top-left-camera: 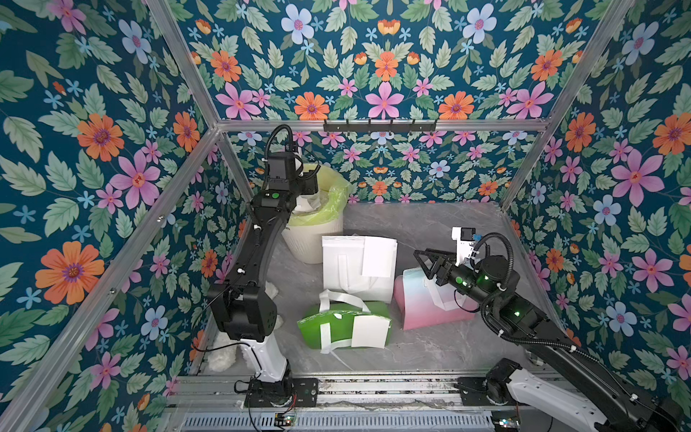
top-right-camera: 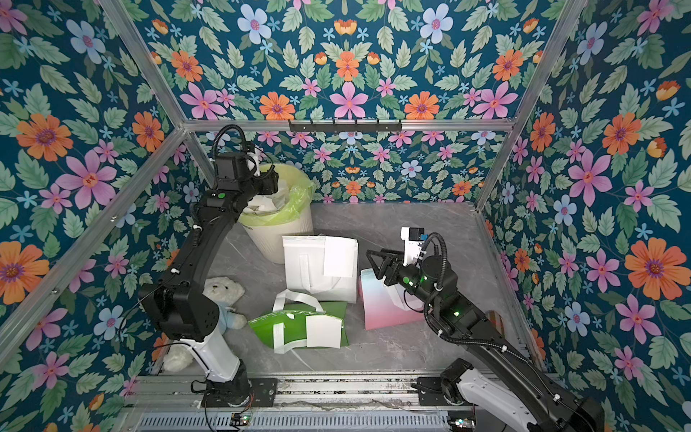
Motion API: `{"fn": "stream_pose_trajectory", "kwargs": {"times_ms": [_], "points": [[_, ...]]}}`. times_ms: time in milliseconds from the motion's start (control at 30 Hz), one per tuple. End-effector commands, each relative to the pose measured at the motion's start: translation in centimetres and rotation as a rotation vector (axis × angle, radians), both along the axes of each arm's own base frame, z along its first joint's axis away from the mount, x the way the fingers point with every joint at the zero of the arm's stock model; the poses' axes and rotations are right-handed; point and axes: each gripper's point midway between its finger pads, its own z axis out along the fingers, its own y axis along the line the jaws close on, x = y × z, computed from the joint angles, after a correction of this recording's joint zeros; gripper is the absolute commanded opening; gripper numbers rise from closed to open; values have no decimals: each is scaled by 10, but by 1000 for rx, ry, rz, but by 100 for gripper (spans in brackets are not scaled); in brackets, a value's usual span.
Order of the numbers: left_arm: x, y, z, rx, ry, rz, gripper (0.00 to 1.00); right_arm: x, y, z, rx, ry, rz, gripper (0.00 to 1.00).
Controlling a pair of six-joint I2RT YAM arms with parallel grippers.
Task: Shred takeout receipts and throw away
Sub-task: Place the takeout receipt in the trash bin, then adjust the takeout bag at the center of the board.
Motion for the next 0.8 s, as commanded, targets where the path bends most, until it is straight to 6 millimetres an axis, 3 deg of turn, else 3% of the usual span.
{"fn": "stream_pose_trajectory", "kwargs": {"times_ms": [0,133,233,333,533,767], "points": [[-12,-4,16,9,-19,-25,68,-4,7,1,-19,0,23,64],[-41,-47,33,34,-49,-163,67,-14,26,-2,-95,-30,40,56],[-68,-95,34,130,-61,-279,68,-22,45,-4,-104,-25,91,54],[-91,-130,26,178,-40,-398,69,-26,59,-12,-102,6,117,52],[-118,-163,-3,115,79,-581,66,-15,78,-41,-111,105,98,36],[-133,-171,-41,179,215,-648,63,8,81,-74,-186,166,-4,31]]}}
